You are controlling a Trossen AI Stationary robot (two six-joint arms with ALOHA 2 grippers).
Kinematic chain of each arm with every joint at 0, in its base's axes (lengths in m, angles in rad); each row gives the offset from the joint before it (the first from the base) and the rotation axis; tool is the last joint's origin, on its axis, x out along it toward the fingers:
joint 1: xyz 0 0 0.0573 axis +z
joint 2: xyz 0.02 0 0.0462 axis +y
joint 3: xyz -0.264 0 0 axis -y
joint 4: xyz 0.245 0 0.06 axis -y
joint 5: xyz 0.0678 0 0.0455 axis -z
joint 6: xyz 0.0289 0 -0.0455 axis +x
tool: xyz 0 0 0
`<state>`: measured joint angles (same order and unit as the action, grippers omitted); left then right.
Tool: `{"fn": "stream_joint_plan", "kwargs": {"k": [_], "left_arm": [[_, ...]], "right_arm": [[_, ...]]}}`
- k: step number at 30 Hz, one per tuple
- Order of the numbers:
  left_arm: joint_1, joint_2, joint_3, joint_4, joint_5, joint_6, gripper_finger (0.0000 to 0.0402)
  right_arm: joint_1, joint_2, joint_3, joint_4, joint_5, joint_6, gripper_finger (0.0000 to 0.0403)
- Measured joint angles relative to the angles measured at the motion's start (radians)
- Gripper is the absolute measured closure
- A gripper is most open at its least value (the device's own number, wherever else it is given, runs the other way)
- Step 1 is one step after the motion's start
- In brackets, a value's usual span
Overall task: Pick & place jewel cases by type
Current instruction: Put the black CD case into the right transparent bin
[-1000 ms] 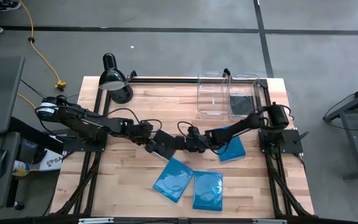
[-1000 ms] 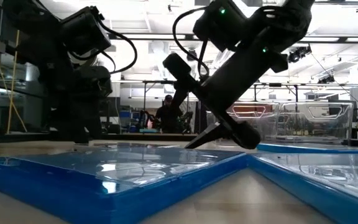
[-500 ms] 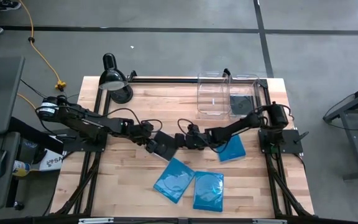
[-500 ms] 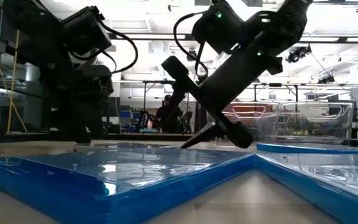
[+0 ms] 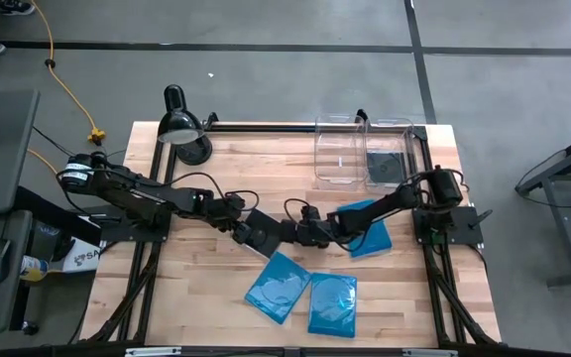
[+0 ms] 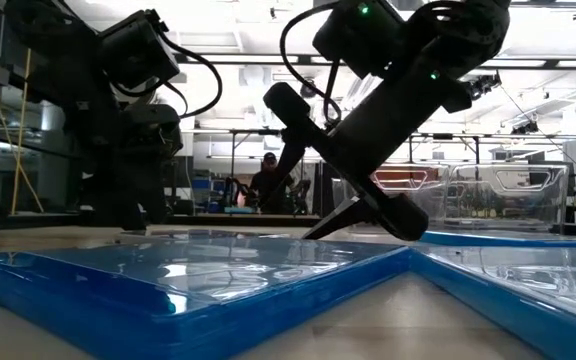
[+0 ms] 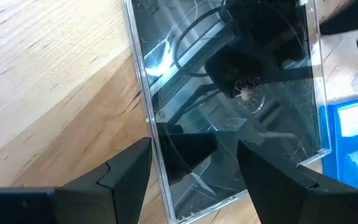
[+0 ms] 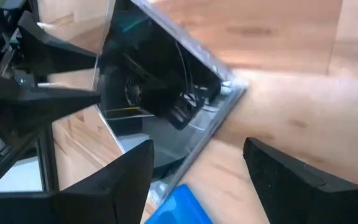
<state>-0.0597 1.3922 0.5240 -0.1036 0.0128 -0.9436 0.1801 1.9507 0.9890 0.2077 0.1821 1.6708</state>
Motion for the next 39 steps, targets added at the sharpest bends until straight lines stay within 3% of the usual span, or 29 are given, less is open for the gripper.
{"fn": "stream_joint_plan", "kwargs": {"k": [7, 15, 39], "left_arm": [[0.000, 0.000, 0.000, -0.001, 0.000, 0.014, 0.0166], [0.000, -0.001, 0.001, -0.004, 0.004, 0.023, 0.0166], [-0.059, -0.002, 0.000, -0.010, -0.040, -0.004, 0.0166]], "right_arm": [[0.019, 0.034, 0.004, 0.043, 0.005, 0.040, 0.0158], [0.014, 0.133, 0.115, 0.051, -0.017, 0.030, 0.0158], [-0.057, 0.075, 0.116, 0.042, 0.018, -0.208, 0.0157]]}}
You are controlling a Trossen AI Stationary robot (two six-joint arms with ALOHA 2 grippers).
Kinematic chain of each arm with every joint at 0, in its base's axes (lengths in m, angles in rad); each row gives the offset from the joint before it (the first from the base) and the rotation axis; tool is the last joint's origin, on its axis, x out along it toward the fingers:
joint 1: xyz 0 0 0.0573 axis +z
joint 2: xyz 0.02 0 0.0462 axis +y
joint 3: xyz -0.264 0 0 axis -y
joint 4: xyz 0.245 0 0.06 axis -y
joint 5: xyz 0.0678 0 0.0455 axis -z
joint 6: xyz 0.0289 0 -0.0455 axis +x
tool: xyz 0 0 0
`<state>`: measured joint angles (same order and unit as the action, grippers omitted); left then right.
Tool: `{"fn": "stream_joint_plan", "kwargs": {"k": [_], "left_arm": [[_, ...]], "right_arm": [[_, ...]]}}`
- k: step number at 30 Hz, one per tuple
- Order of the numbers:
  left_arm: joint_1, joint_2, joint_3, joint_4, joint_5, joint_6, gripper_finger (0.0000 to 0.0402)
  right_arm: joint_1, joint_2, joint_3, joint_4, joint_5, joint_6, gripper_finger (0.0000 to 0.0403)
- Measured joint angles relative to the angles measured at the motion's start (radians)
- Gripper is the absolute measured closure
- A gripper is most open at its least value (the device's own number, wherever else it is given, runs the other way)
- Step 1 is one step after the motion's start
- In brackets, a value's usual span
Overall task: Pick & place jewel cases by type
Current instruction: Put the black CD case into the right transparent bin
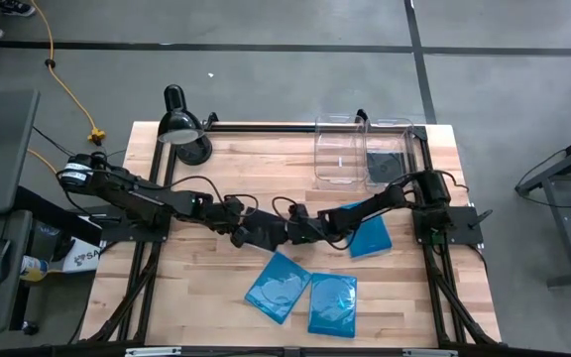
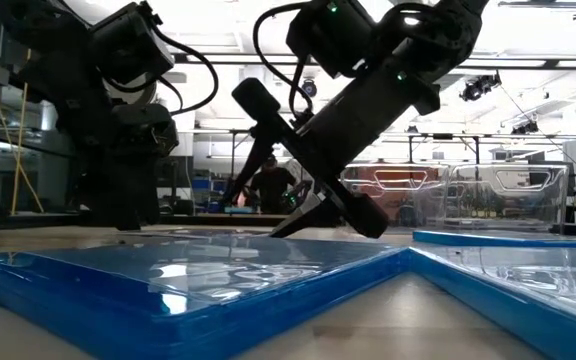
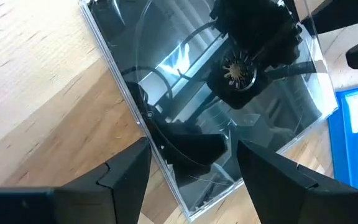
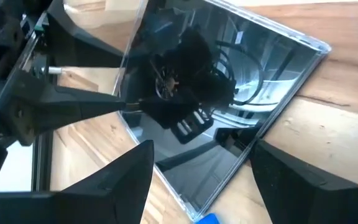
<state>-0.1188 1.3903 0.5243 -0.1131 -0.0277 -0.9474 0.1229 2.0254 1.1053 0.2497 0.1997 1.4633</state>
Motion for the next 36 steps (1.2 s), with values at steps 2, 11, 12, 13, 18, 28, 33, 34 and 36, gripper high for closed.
{"fn": "stream_joint_plan", "kwargs": {"k": [2, 11, 12, 13, 18, 28, 33, 34, 36], "left_arm": [[0.000, 0.000, 0.000, 0.001, 0.001, 0.000, 0.0166], [0.000, 0.000, -0.001, 0.001, 0.000, -0.008, 0.0166], [0.000, 0.000, -0.001, 0.001, 0.000, -0.011, 0.0166], [0.000, 0.000, -0.001, 0.001, 0.000, -0.014, 0.0166], [0.000, 0.000, -0.001, 0.010, -0.005, -0.037, 0.0166], [0.000, 0.000, -0.002, 0.021, -0.007, -0.035, 0.0166], [0.000, 0.000, -0.002, 0.028, -0.007, -0.037, 0.0166], [0.000, 0.000, -0.002, 0.030, -0.007, -0.037, 0.0166], [0.000, 0.001, -0.002, 0.034, -0.007, -0.038, 0.0166]], "right_arm": [[0.001, -0.002, 0.000, 0.004, -0.009, -0.005, 0.0157], [0.003, -0.072, 0.000, 0.008, -0.010, -0.062, 0.0157], [0.003, -0.078, 0.000, 0.008, -0.007, -0.072, 0.0157], [0.003, -0.084, 0.001, 0.008, -0.005, -0.078, 0.0157], [0.002, -0.091, 0.003, 0.014, -0.001, -0.087, 0.0157], [0.002, -0.111, 0.005, 0.010, -0.031, -0.118, 0.0158], [0.001, -0.119, 0.005, 0.003, -0.035, -0.121, 0.0158], [0.001, -0.121, 0.005, 0.001, -0.038, -0.122, 0.0158], [0.001, -0.122, 0.005, -0.001, -0.047, -0.122, 0.0158]]}}
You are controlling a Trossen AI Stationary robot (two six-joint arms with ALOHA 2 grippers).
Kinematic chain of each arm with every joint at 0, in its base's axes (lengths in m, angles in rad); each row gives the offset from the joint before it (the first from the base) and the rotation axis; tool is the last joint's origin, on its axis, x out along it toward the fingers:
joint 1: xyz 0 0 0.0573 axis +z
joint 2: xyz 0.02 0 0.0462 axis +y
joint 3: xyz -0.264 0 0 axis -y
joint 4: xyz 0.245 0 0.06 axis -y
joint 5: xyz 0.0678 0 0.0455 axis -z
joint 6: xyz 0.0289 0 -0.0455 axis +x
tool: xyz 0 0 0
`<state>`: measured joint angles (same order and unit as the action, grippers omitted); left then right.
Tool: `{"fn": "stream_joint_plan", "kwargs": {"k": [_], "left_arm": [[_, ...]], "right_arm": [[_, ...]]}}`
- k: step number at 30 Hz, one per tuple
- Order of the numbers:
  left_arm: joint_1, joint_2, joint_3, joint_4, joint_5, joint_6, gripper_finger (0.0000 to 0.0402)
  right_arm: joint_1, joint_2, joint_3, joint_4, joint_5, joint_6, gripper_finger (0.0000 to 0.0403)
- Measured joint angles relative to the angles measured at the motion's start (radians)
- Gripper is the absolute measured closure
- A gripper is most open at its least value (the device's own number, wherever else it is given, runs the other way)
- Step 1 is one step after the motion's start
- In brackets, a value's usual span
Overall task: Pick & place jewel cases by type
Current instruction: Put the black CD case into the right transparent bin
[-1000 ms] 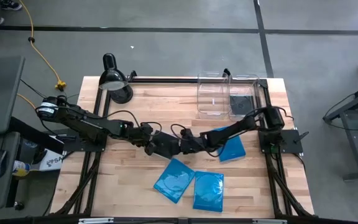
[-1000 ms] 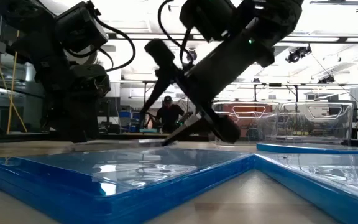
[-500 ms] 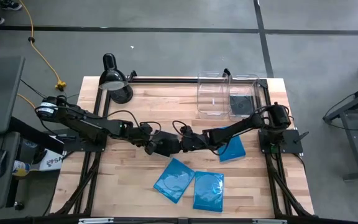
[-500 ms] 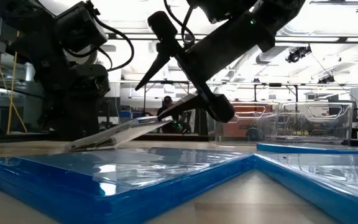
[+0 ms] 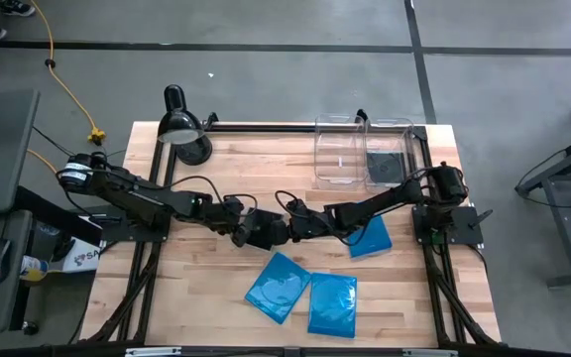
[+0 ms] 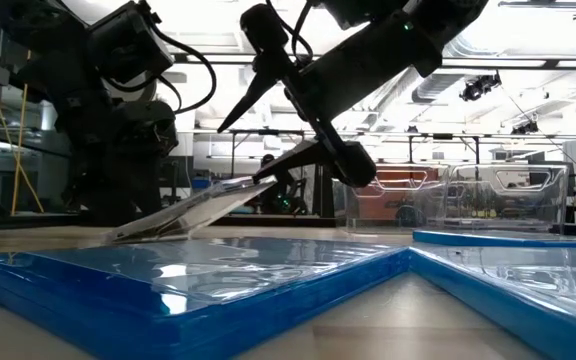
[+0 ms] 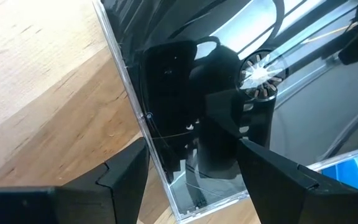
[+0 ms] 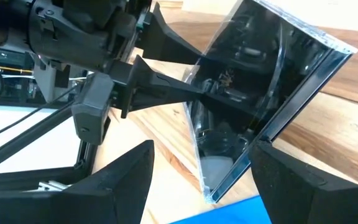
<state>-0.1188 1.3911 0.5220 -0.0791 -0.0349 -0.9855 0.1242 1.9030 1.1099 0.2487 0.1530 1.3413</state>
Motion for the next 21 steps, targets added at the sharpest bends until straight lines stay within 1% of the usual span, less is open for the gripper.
{"fn": "stream_joint_plan", "kwargs": {"k": [11, 15, 21], "left_arm": [[-0.001, 0.002, 0.000, 0.029, -0.002, -0.018, 0.0166], [-0.001, 0.004, 0.000, 0.056, -0.003, -0.067, 0.0166], [-0.002, 0.022, 0.005, 0.099, -0.002, -0.092, 0.0166]], "right_arm": [[0.000, -0.001, 0.002, -0.055, -0.030, -0.011, 0.0158], [-0.001, -0.002, 0.003, -0.115, -0.011, 0.006, 0.0158], [-0.002, -0.001, 0.004, -0.229, 0.039, 0.033, 0.0158]]}}
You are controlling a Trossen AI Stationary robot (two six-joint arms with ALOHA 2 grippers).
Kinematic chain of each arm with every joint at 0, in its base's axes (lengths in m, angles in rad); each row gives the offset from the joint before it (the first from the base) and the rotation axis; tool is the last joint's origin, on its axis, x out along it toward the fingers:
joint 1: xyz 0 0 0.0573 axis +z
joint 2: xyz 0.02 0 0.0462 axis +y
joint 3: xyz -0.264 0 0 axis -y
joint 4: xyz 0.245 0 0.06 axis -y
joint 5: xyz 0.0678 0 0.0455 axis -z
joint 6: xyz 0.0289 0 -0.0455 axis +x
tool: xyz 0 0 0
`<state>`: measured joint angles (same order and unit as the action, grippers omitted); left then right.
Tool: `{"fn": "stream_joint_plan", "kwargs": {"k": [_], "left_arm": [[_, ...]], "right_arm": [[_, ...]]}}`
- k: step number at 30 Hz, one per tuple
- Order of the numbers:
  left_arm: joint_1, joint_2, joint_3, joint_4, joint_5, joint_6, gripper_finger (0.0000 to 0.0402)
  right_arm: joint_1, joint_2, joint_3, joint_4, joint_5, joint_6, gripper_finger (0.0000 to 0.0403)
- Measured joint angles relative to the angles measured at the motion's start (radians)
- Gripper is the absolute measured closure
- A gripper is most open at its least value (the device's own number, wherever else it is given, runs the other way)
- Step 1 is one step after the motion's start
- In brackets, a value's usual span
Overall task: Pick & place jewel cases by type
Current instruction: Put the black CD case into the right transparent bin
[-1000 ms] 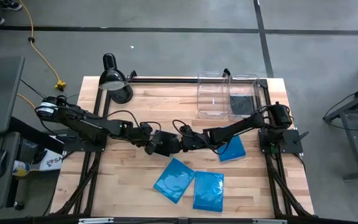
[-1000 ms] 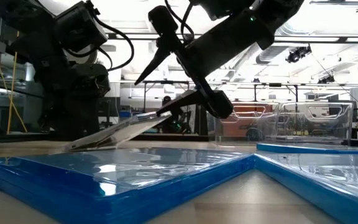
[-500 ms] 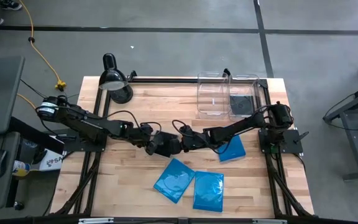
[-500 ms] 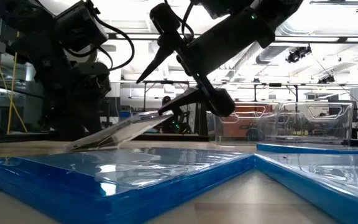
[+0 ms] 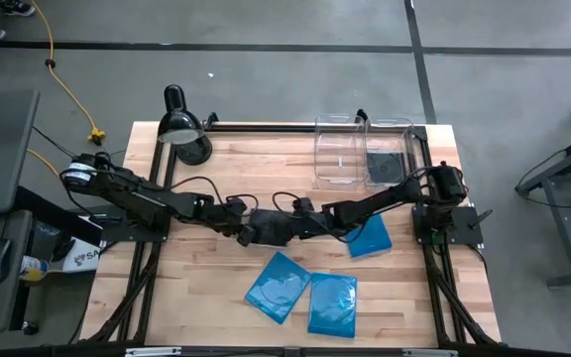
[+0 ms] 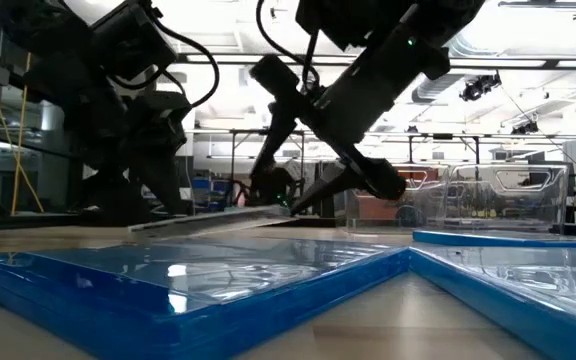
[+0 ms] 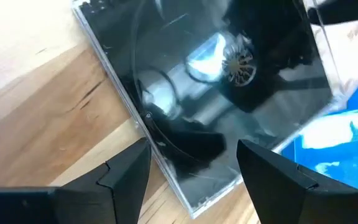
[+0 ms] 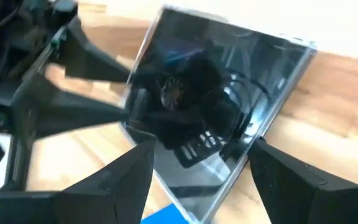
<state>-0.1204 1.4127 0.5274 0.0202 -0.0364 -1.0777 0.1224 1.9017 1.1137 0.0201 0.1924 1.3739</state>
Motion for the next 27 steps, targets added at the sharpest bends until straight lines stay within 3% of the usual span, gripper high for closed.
{"fn": "stream_joint_plan", "kwargs": {"k": [10, 21, 27], "left_arm": [[-0.012, 0.114, 0.004, 0.154, -0.021, -0.074, 0.0166], [-0.019, 0.120, 0.003, 0.149, -0.060, -0.079, 0.0166], [-0.018, 0.121, 0.002, 0.146, -0.060, -0.079, 0.0166]], "right_arm": [[-0.001, 0.000, 0.000, -0.137, 0.027, 0.004, 0.0158], [-0.016, 0.000, 0.000, -0.297, -0.005, -0.008, 0.0158], [-0.073, 0.000, -0.002, -0.265, 0.006, -0.031, 0.0158]]}}
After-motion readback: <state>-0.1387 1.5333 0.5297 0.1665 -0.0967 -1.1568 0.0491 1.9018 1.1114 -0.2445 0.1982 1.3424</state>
